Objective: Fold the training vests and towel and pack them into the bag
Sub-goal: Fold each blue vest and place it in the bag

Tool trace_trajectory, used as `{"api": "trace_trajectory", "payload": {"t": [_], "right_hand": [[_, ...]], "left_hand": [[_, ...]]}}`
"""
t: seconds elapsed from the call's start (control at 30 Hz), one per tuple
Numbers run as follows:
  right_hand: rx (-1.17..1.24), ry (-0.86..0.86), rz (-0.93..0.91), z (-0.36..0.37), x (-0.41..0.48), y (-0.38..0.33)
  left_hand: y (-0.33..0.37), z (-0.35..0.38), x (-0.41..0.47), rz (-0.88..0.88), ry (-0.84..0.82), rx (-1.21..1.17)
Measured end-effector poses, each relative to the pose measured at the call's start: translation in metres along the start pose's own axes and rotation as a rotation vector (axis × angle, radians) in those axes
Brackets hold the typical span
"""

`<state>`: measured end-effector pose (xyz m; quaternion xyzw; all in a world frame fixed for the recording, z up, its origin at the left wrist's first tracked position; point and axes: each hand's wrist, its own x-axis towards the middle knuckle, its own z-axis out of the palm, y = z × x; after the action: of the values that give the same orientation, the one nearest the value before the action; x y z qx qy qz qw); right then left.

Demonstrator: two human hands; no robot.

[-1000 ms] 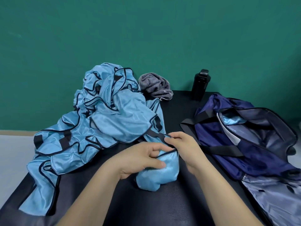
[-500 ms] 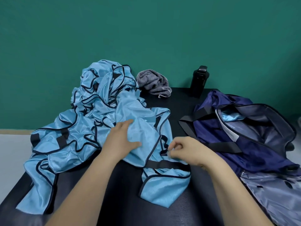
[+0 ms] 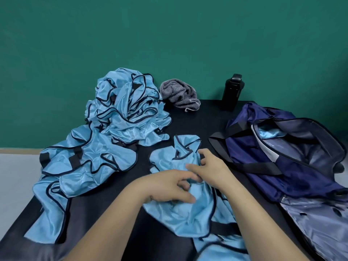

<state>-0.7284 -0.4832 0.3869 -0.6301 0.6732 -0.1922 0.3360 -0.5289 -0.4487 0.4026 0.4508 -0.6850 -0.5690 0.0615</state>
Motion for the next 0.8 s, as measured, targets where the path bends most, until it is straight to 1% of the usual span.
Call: {"api": "trace_trajectory", "payload": {"t": [0.03, 0.07, 0.1, 0.2, 0.3, 0.37, 0.4, 0.43, 0.47, 0.5, 0.57, 0.63, 0.7, 0.8], "right_hand": [[-0.042, -0.020, -0.012, 0.002, 0.000, 0.002], [-0.077, -0.039, -0.021, 0.002, -0.001, 0.003], [-0.099, -0.057, -0.025, 0.002, -0.002, 0.003], [-0.116, -0.085, -0.030, 0.000, -0.004, 0.006], [-0.169, -0.099, -0.047, -0.001, -0.002, 0.008], [-0.220, -0.107, -0.052, -0.002, -0.002, 0.011], [-0.242, -0.113, -0.052, -0.003, -0.002, 0.011], [-0.257, -0.120, -0.054, -0.003, -0.002, 0.012], [-0.270, -0.125, -0.059, -0.004, -0.002, 0.013], [-0.283, -0.123, -0.064, -0.005, -0.002, 0.013], [-0.306, -0.116, -0.072, -0.006, -0.001, 0.014], [-0.319, -0.115, -0.075, -0.006, 0.001, 0.015], [-0.326, -0.118, -0.078, -0.006, 0.002, 0.016], [-0.327, -0.117, -0.077, -0.005, 0.002, 0.016]], "left_hand": [[0.002, -0.004, -0.005, 0.003, -0.016, -0.058], [0.002, -0.010, -0.008, -0.007, 0.019, -0.078], [0.001, -0.018, -0.011, -0.021, 0.091, -0.081], [-0.009, -0.045, -0.010, -0.054, 0.418, -0.065], [-0.016, -0.069, 0.008, -0.076, 0.752, 0.019], [-0.021, -0.082, 0.028, -0.075, 0.933, 0.143], [-0.023, -0.090, 0.040, -0.055, 0.988, 0.280], [-0.025, -0.099, 0.052, -0.014, 0.998, 0.454], [-0.027, -0.107, 0.063, 0.025, 0.958, 0.635], [-0.028, -0.115, 0.072, 0.041, 0.883, 0.793], [-0.031, -0.128, 0.085, 0.008, 0.708, 1.034], [-0.036, -0.143, 0.087, -0.072, 0.567, 1.247], [-0.042, -0.159, 0.078, -0.162, 0.508, 1.381], [-0.053, -0.180, 0.054, -0.290, 0.530, 1.488]]}}
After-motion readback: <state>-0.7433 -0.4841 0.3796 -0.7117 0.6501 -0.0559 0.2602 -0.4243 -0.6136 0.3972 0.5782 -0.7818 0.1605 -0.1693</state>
